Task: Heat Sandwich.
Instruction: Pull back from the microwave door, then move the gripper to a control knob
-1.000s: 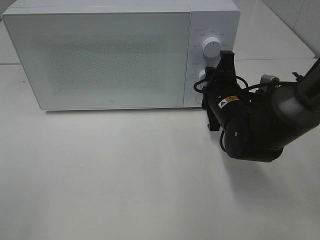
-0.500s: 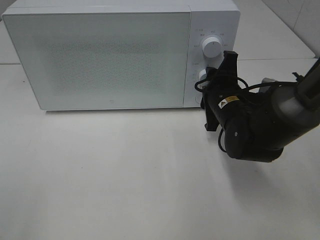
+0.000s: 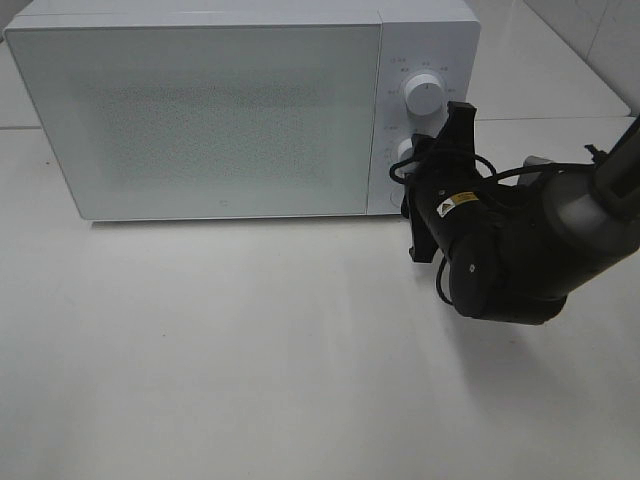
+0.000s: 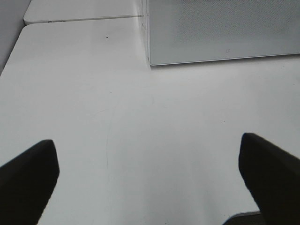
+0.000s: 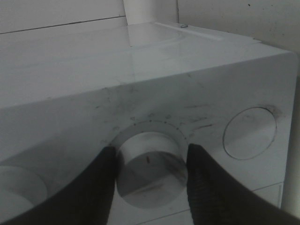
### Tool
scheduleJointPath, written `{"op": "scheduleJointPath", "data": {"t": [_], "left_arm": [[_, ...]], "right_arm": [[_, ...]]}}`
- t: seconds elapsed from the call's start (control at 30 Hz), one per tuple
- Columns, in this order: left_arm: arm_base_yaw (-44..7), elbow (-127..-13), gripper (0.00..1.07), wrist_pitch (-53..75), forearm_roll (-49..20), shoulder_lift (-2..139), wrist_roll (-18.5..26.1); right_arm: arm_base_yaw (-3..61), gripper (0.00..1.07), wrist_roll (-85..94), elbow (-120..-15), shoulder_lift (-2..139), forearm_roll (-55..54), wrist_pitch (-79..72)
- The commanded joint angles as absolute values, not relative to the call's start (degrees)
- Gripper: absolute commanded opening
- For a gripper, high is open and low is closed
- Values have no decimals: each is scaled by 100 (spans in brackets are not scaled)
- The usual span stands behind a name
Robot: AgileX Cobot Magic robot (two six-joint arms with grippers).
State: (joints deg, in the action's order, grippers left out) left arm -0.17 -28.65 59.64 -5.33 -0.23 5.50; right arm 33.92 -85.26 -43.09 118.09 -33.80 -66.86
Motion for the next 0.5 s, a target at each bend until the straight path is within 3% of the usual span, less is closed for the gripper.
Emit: {"op": "scheduleJointPath", "data": {"t": [0.03,0.17,0.5], "left_arm": [[-6,-2842,99,5936,-584,-172,533],[-6,-2842,99,5936,-584,-172,533],[-6,-2842,99,5936,-584,-172,533]], "right_arm": [[3472,17,-8503,-4412,11734,-2790,-7580],[3472,22,-8480,-4412,11734,-2825,-7580],[3472,48,-8359,-4412,11734,-3140,-7580]]}}
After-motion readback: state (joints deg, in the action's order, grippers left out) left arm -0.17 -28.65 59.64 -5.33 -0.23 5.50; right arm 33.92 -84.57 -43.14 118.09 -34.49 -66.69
